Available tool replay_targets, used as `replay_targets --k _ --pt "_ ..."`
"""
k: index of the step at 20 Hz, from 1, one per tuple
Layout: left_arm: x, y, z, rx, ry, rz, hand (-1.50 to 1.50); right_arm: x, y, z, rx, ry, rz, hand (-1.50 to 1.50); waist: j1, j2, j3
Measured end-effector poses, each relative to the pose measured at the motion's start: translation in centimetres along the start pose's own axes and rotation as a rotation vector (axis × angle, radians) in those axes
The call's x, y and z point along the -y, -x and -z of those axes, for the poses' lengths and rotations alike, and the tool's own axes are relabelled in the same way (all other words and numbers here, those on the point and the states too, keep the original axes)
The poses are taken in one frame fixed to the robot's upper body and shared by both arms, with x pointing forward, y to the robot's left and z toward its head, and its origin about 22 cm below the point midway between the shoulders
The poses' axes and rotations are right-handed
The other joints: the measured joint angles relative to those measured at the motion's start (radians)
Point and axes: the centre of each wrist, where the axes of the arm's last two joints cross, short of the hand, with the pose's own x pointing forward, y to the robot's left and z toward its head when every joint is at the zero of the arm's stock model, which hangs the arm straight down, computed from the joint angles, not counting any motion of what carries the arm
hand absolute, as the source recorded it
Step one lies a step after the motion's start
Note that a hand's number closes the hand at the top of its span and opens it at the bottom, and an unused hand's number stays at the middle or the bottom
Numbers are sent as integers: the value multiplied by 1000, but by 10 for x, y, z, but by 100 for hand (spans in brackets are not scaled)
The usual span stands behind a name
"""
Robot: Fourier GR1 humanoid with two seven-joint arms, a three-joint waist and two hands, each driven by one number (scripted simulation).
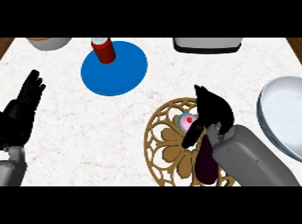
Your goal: Pick the cupcake from the placemat and place it in the bowl
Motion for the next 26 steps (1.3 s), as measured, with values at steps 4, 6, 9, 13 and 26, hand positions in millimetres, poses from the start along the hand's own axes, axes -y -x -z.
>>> replay_targets --k 4,6,9,13,26 --pt "-3 3 -2 -4 0 -1 0 -1 -2 4 -11 -7 12 -150 0 -1 0" --pt "-7 -1 1 -3 -1 0 0 -11 -3 9 -26 -9 1 -150 1 0 0" --pt "-1 1 -1 -2 -7 -3 0 -22 0 13 -43 -2 -7 -150 0 0 0" --pt "1 -4 0 -5 -12 -2 0 -27 -1 22 -72 -3 -2 -150 1 0 1" --pt "-8 -10 6 5 -7 3 0 -37 -8 55 -77 -48 24 150 3 1 1"
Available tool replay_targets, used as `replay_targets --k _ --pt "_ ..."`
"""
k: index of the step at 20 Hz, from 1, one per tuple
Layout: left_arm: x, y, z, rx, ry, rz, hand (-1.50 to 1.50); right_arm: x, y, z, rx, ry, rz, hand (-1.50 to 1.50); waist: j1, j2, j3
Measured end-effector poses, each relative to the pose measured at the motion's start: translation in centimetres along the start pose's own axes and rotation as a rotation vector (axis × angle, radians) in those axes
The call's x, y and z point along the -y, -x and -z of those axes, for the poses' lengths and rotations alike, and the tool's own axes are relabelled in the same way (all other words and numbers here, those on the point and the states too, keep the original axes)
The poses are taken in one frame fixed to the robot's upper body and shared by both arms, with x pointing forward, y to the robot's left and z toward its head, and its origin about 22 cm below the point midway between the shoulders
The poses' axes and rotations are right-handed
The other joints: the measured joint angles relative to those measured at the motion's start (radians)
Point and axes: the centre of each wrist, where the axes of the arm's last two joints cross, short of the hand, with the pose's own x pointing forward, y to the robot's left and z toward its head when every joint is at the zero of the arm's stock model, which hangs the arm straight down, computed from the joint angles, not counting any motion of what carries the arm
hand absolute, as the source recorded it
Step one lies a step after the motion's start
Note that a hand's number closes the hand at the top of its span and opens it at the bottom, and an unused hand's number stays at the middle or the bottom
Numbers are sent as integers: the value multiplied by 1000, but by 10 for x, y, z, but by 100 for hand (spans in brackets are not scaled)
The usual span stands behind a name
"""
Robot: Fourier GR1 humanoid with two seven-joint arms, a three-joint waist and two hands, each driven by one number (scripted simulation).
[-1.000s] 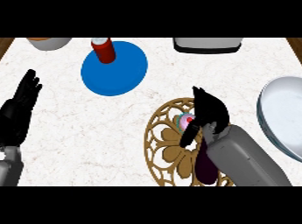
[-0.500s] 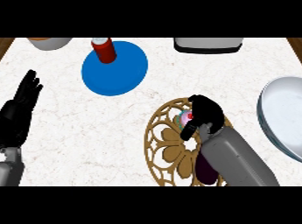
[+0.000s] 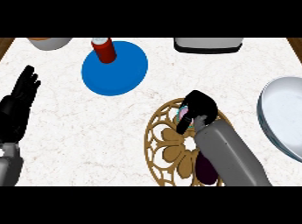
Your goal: Pick the cupcake from the placemat and place it in the bowl
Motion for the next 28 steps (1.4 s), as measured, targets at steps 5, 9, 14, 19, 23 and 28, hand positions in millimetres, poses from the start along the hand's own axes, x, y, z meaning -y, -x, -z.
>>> replay_targets --k 5,9,14,19,23,28 --pt "0 9 -4 -8 0 -6 0 -4 -1 -3 -8 75 -10 150 -3 -3 -1" --pt "-3 11 -7 -18 -11 -2 0 -18 19 -21 213 76 -162 150 -19 -10 0" --pt "-8 17 -10 -40 -27 -1 0 -40 39 -59 625 20 -381 150 -38 -22 1" --pt "-14 21 -16 -51 -50 0 0 -14 85 -99 871 118 -444 150 -73 -28 1" --pt "-19 21 -19 -56 -71 2 0 36 110 -133 974 309 -369 150 -93 -28 2" --pt "-23 18 -21 -50 -80 0 0 83 143 -174 1021 477 -188 150 -94 -21 3"
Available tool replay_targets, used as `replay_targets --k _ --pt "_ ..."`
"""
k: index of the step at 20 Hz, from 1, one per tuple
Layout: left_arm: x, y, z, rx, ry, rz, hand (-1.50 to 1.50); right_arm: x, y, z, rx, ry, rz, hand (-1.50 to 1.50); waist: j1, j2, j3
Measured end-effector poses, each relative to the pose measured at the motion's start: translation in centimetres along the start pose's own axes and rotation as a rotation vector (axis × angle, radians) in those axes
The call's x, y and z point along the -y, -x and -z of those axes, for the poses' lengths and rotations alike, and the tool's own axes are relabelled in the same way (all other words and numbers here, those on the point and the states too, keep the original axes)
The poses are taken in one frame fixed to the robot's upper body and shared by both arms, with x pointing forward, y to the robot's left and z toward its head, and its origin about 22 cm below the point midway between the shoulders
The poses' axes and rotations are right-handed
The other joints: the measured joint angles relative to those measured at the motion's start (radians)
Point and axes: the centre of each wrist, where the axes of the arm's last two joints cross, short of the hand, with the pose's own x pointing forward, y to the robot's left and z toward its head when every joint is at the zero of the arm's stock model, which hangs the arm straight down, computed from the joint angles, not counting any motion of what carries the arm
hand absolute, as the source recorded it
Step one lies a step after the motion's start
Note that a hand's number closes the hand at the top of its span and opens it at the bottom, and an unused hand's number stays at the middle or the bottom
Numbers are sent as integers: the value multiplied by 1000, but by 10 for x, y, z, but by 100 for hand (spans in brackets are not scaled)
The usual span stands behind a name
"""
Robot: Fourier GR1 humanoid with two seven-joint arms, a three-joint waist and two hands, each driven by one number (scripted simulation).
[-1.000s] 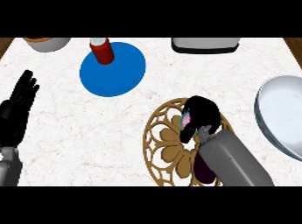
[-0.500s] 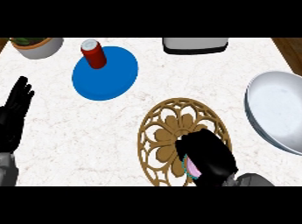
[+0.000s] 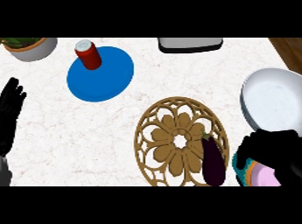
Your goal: Pick the cupcake from the placemat and place it in the bowl
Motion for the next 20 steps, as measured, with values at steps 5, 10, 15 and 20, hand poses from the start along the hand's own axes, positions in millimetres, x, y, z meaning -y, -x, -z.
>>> replay_targets --k 5,10,15,20 --pt "4 -3 0 13 15 2 0 40 25 -23 -80 95 21 150 18 8 0" --pt "15 -11 8 24 49 -5 0 76 59 -37 -127 139 107 150 49 15 -1" --pt "22 -14 6 36 73 -5 0 83 109 -40 -164 142 180 150 78 20 -1" --pt "21 -14 13 44 94 -2 0 73 149 -24 -183 142 206 150 94 23 -2"
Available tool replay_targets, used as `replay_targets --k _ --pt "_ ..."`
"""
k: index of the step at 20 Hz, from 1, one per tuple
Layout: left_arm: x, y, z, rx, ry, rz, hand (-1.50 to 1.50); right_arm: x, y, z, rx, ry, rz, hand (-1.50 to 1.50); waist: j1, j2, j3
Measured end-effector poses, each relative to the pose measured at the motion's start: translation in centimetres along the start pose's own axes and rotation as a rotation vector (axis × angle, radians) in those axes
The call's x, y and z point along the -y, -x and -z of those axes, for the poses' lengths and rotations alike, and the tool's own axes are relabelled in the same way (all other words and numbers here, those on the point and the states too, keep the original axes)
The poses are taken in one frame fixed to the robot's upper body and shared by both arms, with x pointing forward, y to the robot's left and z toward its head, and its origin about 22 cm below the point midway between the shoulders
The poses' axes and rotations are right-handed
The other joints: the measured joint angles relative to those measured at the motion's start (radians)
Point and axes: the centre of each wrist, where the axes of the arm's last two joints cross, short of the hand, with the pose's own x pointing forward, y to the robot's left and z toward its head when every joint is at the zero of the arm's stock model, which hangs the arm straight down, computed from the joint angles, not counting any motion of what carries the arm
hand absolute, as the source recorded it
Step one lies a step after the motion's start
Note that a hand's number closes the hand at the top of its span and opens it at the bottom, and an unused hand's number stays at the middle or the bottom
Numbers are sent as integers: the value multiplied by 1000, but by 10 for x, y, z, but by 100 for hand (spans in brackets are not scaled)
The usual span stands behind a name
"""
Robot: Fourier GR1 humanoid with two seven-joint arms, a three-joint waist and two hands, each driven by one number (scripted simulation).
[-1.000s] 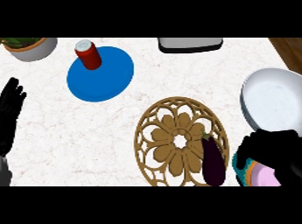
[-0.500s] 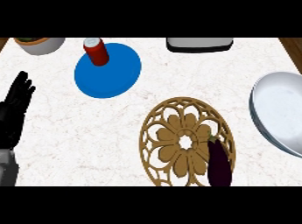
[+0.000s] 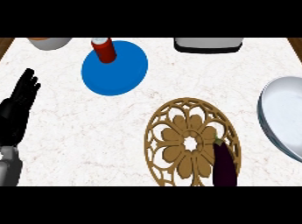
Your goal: Pick the cupcake from the placemat and place it in the bowl
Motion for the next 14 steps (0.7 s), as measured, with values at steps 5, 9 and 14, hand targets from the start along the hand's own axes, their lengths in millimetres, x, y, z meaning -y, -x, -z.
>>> replay_targets --k 5,9,14 --pt "9 3 0 -1 -3 -4 0 -14 38 25 -8 3 10 150 7 1 0" --pt "8 3 2 8 7 0 0 -22 58 42 -42 -33 -50 150 13 3 0" --pt "13 -1 5 17 14 -6 0 -32 95 48 -214 -163 -102 -150 23 6 0"
